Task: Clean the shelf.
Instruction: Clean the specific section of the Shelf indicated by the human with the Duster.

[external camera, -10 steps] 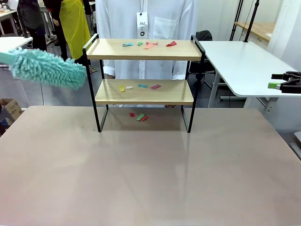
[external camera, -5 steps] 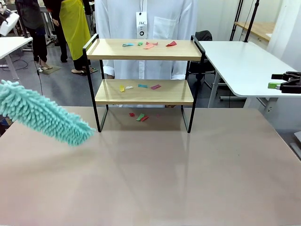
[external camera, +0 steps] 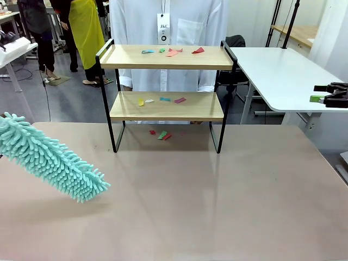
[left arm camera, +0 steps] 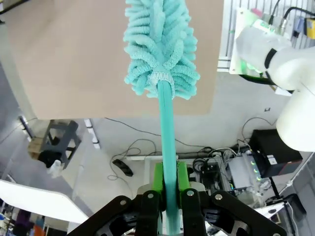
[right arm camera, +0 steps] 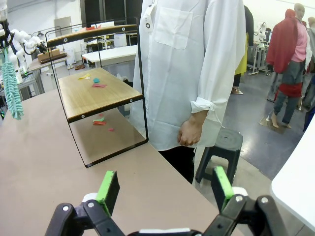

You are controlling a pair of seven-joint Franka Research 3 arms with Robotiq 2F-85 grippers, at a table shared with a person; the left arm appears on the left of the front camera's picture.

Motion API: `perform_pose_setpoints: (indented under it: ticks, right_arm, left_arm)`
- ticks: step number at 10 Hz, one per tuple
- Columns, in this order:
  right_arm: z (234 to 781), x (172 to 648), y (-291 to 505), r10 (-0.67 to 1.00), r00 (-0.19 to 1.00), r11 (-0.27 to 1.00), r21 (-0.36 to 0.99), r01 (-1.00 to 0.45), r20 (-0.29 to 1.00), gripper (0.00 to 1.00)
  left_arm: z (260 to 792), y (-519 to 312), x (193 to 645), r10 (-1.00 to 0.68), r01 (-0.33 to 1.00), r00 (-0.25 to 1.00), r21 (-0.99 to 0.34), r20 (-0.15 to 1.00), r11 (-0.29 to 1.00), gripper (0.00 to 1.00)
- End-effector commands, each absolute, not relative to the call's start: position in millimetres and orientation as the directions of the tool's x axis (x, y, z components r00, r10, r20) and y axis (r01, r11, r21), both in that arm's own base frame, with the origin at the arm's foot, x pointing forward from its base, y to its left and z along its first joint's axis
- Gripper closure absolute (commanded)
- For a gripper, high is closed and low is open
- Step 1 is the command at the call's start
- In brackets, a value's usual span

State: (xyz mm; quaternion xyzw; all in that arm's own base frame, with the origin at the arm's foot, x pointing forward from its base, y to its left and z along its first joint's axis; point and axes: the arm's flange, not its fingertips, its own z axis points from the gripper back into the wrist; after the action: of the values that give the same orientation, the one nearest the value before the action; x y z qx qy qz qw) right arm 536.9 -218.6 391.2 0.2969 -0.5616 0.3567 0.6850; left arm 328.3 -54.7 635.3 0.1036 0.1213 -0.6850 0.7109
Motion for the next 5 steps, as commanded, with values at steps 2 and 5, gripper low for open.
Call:
perform_pose_setpoints:
  ticks: [2,5]
  right_arm:
    - [394.4,537.4,-216.6,0.158,0.130,0.570,0.017,-0.821,0.979,0.00]
    - [394.4,537.4,-216.6,0.158,0.130,0.570,0.017,-0.821,0.979,0.00]
  left_arm:
    - [642.0,-54.1,326.4,-0.949,0.998,0.039,-0.029,-0.314,0.051,0.87]
    - [642.0,-54.1,326.4,-0.949,0.998,0.039,-0.029,-0.314,0.051,0.87]
